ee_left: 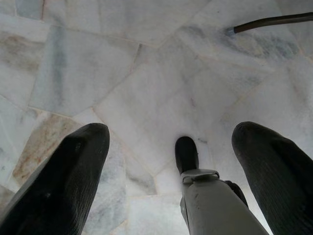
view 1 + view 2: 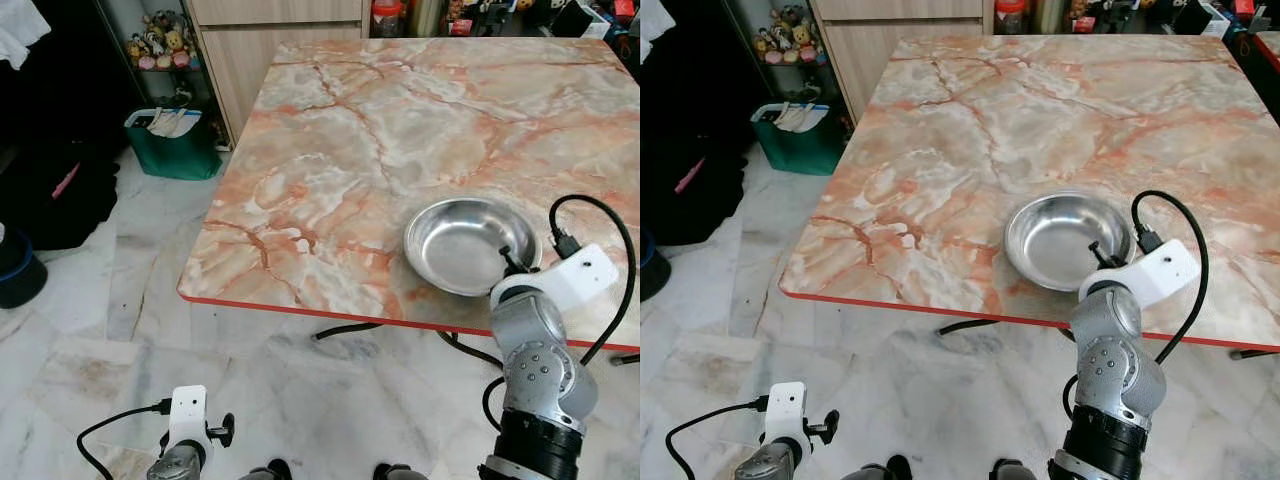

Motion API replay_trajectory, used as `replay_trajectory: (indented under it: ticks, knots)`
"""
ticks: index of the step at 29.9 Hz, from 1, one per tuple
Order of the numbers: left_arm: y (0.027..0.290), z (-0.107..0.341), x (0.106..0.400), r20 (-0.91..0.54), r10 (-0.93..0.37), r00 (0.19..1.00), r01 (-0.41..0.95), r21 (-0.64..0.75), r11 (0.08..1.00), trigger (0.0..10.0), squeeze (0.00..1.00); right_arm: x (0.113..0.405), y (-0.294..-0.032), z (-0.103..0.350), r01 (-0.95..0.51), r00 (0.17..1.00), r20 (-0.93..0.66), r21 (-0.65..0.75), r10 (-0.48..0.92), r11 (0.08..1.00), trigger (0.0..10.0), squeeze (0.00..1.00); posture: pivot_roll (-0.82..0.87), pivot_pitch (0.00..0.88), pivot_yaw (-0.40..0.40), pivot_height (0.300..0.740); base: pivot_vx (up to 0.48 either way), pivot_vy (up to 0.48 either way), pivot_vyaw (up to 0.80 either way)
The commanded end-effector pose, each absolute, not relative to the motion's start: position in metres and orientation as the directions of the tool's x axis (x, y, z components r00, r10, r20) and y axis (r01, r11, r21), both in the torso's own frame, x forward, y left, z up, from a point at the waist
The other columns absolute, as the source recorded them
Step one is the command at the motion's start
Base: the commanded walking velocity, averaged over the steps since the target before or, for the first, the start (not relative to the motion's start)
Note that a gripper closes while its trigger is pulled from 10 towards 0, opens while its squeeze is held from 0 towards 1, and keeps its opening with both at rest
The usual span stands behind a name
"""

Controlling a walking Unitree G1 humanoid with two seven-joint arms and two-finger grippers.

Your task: Setting the table

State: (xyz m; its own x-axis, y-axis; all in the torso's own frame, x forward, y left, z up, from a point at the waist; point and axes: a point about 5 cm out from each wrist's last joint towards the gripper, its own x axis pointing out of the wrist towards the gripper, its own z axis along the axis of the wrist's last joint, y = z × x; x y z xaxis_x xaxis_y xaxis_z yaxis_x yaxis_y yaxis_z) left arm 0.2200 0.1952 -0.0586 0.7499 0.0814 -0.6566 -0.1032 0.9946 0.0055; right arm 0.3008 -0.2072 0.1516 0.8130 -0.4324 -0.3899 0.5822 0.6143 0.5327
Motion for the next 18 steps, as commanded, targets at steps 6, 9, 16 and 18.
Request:
replay_trajectory:
  ticks: [6,9,16,18]
  knots:
    - [0.2016,-0.0660,0.2073,-0.695,0.089,0.714,-0.098,0.027,0.995,10.0,0.00,0.2965,-0.2085,0.1389,0.628,0.778,-0.441,0.528,-0.447,0.572,10.0,0.00,-0.09,0.183,0.070,0.740,0.000,0.000,0.00]
    - [0.2017,-0.0659,0.2073,-0.695,0.089,0.714,-0.098,0.027,0.995,10.0,0.00,0.2958,-0.2090,0.1391,0.634,0.773,-0.440,0.524,-0.456,0.568,10.0,0.00,-0.10,0.182,0.071,0.740,0.000,0.000,0.00]
    - [0.2016,-0.0659,0.2074,-0.695,0.089,0.714,-0.098,0.026,0.995,10.0,0.00,0.2951,-0.2117,0.1402,0.649,0.761,-0.437,0.515,-0.479,0.561,10.0,1.00,-0.09,0.182,0.069,0.740,0.000,0.000,0.00]
    - [0.2015,-0.0658,0.2075,-0.694,0.089,0.714,-0.099,0.026,0.995,10.0,0.00,0.2953,-0.2120,0.1404,0.649,0.761,-0.437,0.515,-0.480,0.560,10.0,1.00,-0.09,0.182,0.069,0.740,0.000,0.000,0.00]
